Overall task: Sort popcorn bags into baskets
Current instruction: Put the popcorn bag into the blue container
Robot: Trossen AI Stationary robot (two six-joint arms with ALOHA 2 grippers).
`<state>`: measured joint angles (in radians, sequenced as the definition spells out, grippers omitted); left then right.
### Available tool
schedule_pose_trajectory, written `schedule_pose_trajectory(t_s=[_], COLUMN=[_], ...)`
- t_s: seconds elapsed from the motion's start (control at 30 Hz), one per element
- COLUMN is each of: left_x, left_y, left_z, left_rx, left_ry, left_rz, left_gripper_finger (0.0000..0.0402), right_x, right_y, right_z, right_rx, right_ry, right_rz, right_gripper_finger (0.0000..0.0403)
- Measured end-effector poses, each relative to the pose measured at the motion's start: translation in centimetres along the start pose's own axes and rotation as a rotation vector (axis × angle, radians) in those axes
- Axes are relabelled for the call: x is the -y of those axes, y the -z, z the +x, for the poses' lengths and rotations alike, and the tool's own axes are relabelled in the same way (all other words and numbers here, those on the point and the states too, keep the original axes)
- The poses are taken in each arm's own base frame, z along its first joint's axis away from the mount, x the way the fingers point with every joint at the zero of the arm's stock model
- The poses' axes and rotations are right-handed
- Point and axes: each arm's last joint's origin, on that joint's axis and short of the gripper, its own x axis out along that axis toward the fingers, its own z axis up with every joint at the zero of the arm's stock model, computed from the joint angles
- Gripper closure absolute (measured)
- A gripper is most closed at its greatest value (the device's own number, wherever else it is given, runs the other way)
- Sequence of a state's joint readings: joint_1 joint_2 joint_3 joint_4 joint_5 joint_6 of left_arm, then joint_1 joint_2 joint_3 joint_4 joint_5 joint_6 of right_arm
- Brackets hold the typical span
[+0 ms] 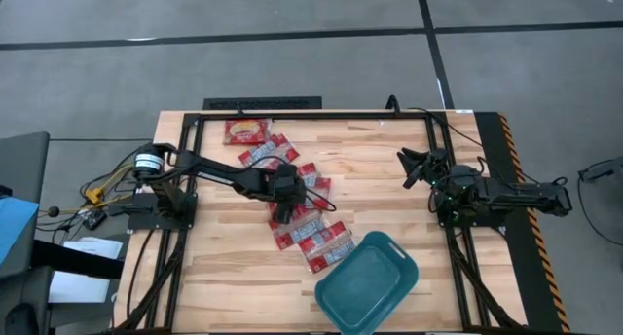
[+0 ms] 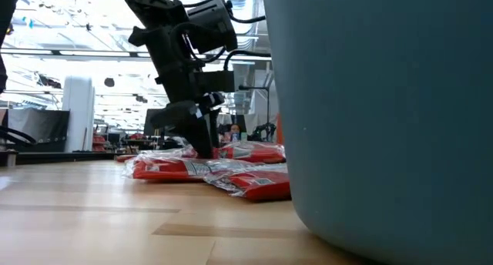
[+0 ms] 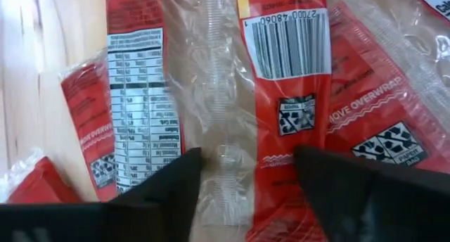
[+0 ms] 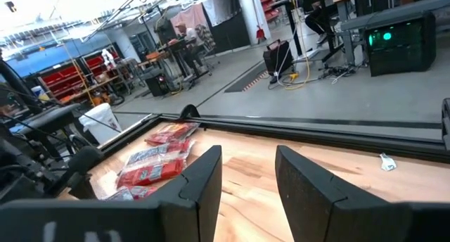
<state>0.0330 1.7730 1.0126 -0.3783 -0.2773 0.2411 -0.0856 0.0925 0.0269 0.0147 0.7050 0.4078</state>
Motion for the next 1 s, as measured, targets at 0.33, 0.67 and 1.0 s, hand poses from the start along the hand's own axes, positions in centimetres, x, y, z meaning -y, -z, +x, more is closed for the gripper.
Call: schedule_pose_trajectory(t_s=[0.33,0.67,1.0], left_x=[-0.3,-1.2,-2.5], left_y=[0.0,-1.4,-5.2], left_z=[-0.1,-1.9,-6.7], left_rx=[0.000,-0.025,0.064], left_ry=[-0.062,-0.088,-0.063], left_rz=[-0.016,-0.055,-0.184], left_gripper_finger=[0.0393,0.0401,0.0401], right_x=[0.0,0.0,0.0], right_y=[0.0,0.0,0.0], right_z=[0.0,0.0,0.0], right_rx=[0.000,0.000,0.000], right_ry=[0.000,0.000,-0.001], right_rz=[0.003,0.003,0.005], right_gripper_finger=[0.0262,0.0270,0.0269])
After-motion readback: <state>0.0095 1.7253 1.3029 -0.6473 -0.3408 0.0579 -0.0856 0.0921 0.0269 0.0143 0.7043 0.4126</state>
